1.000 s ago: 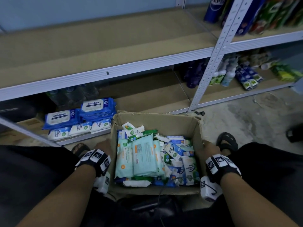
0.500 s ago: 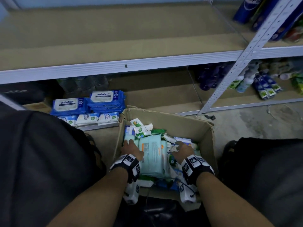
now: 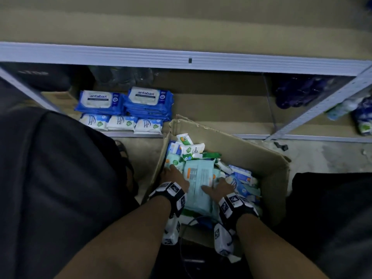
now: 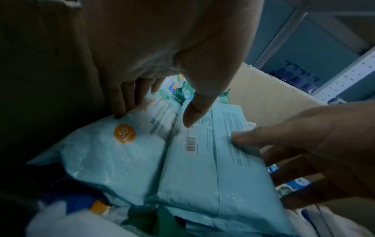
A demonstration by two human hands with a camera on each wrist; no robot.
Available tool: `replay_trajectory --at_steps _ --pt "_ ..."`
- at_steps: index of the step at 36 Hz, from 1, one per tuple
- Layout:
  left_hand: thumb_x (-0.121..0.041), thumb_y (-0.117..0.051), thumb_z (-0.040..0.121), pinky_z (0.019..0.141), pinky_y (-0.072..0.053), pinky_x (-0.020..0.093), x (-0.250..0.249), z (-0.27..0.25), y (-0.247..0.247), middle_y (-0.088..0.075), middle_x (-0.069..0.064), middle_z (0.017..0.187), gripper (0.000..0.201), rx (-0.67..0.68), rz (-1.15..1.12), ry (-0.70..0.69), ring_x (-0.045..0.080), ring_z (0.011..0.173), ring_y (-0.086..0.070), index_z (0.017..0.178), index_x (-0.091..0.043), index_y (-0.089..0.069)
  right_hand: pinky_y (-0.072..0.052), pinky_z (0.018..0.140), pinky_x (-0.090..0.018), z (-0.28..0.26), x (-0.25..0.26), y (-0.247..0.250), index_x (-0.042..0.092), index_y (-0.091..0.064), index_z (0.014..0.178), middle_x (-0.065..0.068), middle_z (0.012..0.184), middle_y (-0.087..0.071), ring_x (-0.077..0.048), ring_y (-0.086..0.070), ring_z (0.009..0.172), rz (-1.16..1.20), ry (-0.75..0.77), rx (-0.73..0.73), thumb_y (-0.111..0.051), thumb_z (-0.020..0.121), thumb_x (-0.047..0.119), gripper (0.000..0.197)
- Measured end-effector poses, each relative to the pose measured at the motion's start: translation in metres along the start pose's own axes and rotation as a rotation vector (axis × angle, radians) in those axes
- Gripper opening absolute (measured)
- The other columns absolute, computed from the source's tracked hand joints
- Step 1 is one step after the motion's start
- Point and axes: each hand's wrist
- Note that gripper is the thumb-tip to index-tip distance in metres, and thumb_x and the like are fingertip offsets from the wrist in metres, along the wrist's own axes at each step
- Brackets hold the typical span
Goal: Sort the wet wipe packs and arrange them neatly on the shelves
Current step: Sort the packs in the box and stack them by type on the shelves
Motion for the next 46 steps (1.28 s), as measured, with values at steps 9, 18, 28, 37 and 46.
replay_trajectory --at_steps 9,18,28,37,46 --pt "-0.026 -0.068 0.084 0.106 -0.038 0.043 -0.006 -0.009 0.002 -0.028 0.016 0.148 0.097 -0.081 0.128 -0.045 0.032 0.134 -0.034 0.153 -0.003 -0.004 -0.042 0.100 -0.035 0.012 0.005 0.001 -0.001 -0.026 0.146 -0.015 0.147 -0.044 -0.031 -0.047 0.132 0.016 -0.006 -0.030 -0.075 0.078 0.055 0.100" --pt "-0.021 -0.052 0.092 0.098 -0.041 0.043 -0.005 -0.012 0.004 -0.035 0.013 0.138 0.051 -0.188 0.126 -0.115 0.032 0.126 -0.038 0.139 -0.014 -0.035 -0.048 0.083 -0.024 0.012 -0.004 0.009 0.009 -0.059 0.128 -0.010 0.127 -0.064 -0.025 -0.063 0.113 0.011 0.017 0.033 -0.070 0.089 0.037 0.050" --pt "-0.021 -0.065 0.087 0.083 -0.055 0.038 0.004 -0.009 0.013 -0.063 0.008 0.115 0.052 -0.007 -0.160 -0.124 0.032 0.092 -0.066 0.125 -0.032 -0.031 -0.046 0.086 -0.024 -0.002 -0.020 0.019 0.011 -0.055 0.121 -0.007 0.124 -0.063 -0.024 -0.060 0.115 -0.004 -0.037 -0.082 -0.068 0.087 0.035 0.044" --pt "-0.022 -0.071 0.087 0.073 -0.055 0.036 -0.003 -0.001 0.034 -0.066 0.016 0.114 0.053 0.023 -0.320 -0.128 0.032 0.088 -0.066 0.134 -0.020 -0.045 -0.043 0.082 -0.022 -0.014 -0.051 0.048 0.012 -0.059 0.128 -0.006 0.128 -0.063 -0.024 -0.059 0.116 0.101 0.025 -0.048 -0.069 0.074 0.058 0.072" --pt "-0.020 -0.047 0.100 0.074 -0.043 0.025 -0.007 -0.017 0.057 -0.061 0.013 0.127 0.042 -0.005 -0.187 -0.238 0.027 0.092 -0.059 0.142 -0.022 -0.042 -0.042 0.082 -0.027 -0.029 -0.068 0.059 0.017 -0.050 0.128 -0.007 0.126 -0.061 -0.026 -0.059 0.111 0.162 0.112 -0.077 -0.067 0.086 0.041 0.051"
Point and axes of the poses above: each hand's wrist, its own z-axis towards the middle knuckle, its own y-axis out of the back of the hand, x = y × z
